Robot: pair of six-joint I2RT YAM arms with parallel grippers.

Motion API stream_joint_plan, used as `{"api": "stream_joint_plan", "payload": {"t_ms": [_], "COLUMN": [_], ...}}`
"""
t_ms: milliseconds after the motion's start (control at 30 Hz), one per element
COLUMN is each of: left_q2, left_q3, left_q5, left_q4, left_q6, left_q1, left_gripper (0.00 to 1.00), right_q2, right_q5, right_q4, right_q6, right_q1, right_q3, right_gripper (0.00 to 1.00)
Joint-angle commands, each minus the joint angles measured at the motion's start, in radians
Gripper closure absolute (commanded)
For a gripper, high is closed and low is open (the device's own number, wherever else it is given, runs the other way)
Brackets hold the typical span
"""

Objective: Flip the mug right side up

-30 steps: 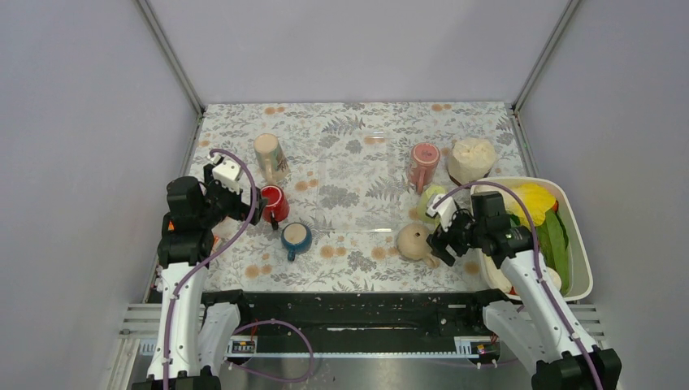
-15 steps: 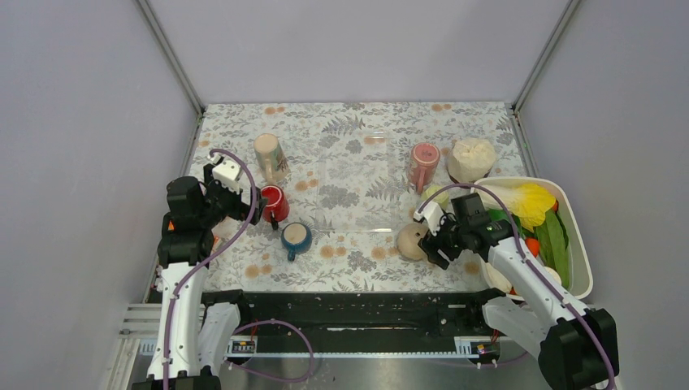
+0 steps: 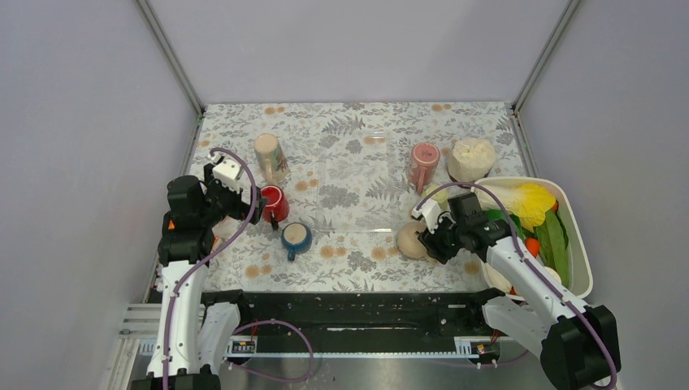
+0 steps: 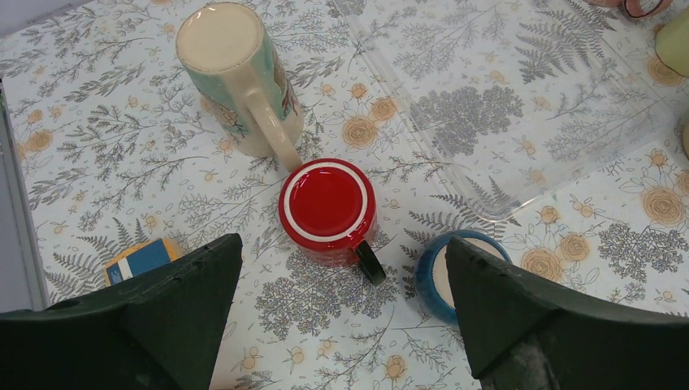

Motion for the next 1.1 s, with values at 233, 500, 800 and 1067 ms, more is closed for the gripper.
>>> {"api": "stream_joint_plan", "payload": {"t_ms": [233,500,800,1067], "left_q2": [-0.009,-0.012,-0.003,0.036], "left_q3": [-0.004,-0.006,0.003,0.048], "left_q5": [-0.001,0.004,0.035,0.085], "left_q4": [0.060,0.060,0.060,0.075], "left_q6": [-0.001,-0.001,-0.011,-0.040], "left_q1": [0.006,0.007,0.007,-0.008], "left_gripper": [0.01,0.01,0.01,0.01], "right_q2": [0.039,0.010,-0.168,-0.178], "right_q5": [0.027,0.037,0.005,-0.070], "right_q4": [0.037,0.045,0.001,0.033], "right_q6": [0.011,0.019,0.014,0.107], "right_q1": [0.028,0.030,0.030,0.029], "right_q3": [0.021,0.018,0.097,0.226], "right_gripper": [0.58,1.00,1.00,1.00]}}
